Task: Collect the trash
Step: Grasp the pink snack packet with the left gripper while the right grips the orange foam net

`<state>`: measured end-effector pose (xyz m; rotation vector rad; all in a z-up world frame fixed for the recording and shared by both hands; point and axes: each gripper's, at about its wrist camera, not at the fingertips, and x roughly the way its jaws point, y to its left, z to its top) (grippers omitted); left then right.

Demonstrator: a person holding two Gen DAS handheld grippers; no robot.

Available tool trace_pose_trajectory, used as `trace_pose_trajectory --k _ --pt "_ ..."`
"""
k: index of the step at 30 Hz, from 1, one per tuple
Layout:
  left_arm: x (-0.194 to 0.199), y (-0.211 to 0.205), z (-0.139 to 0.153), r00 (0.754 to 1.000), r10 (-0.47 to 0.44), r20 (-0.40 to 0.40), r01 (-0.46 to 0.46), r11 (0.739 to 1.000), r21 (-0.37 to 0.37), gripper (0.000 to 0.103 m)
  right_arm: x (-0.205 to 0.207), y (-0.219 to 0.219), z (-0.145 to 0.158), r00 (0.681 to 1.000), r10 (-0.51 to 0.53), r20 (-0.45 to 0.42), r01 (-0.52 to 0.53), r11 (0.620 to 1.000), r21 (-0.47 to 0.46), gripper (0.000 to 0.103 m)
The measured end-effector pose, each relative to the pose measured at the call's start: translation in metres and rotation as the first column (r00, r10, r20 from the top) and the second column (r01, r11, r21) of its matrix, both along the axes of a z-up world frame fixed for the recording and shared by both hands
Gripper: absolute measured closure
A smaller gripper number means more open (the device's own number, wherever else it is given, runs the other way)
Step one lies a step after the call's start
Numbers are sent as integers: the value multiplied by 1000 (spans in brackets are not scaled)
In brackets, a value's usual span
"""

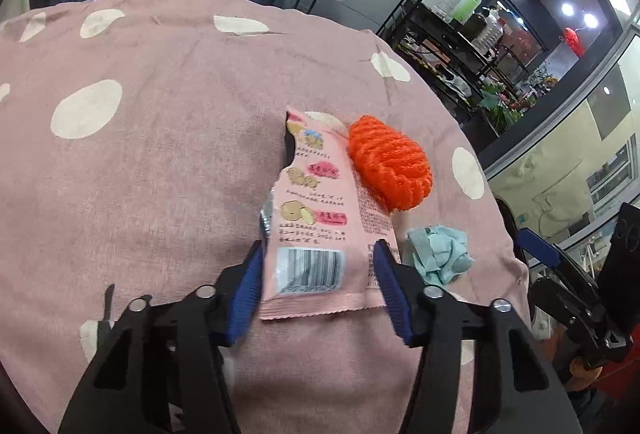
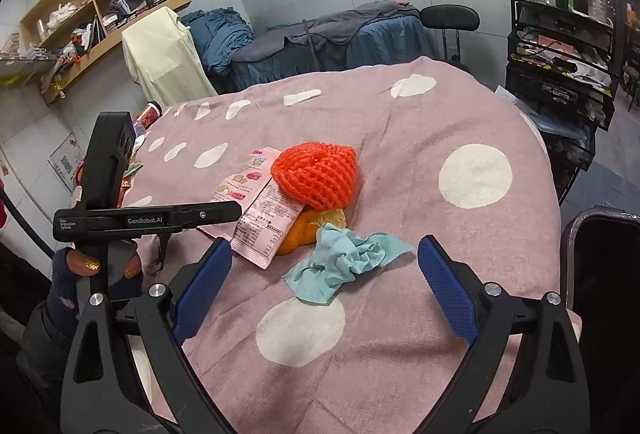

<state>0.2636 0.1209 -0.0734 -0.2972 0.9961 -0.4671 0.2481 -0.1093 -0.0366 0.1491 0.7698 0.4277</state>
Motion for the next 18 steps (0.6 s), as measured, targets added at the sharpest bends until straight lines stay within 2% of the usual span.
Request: trace_pose_trajectory --k 1,4,7,11,12,13,15,17,18 --pt "0 0 -1 1000 -5 -5 5 1000 -8 69 4 2 -1 1000 1 -5 -1 1000 0 10" --pt "-4 -6 -1 1000 -9 7 9 1000 5 80 17 12 0 1000 13 2 -13 999 -33 10" --pt "-6 -8 3 1000 -14 23 14 999 -31 86 35 24 0 1000 2 17 0 995 -99 10" --pt "-7 -21 9 999 -36 38 37 999 -30 87 65 31 -3 1000 -22 6 22 990 -142 16" --pt "-5 -24 8 999 -34 37 35 999 -22 85 74 33 -5 1000 -25 0 24 987 -158 22" --pt "-2 -28 8 999 -38 32 38 999 -16 76 87 35 -9 999 -35 -19 31 984 -173 27" --pt "2 -37 7 999 -47 27 48 999 -11 68 99 34 -15 997 -45 -56 35 986 -161 55" --pt "6 -49 7 998 -57 30 57 998 17 67 107 29 -20 995 -53 -87 42 992 -122 73" --pt "7 -54 6 998 -58 35 57 998 30 67 107 26 -20 995 -64 -81 55 992 -110 78"
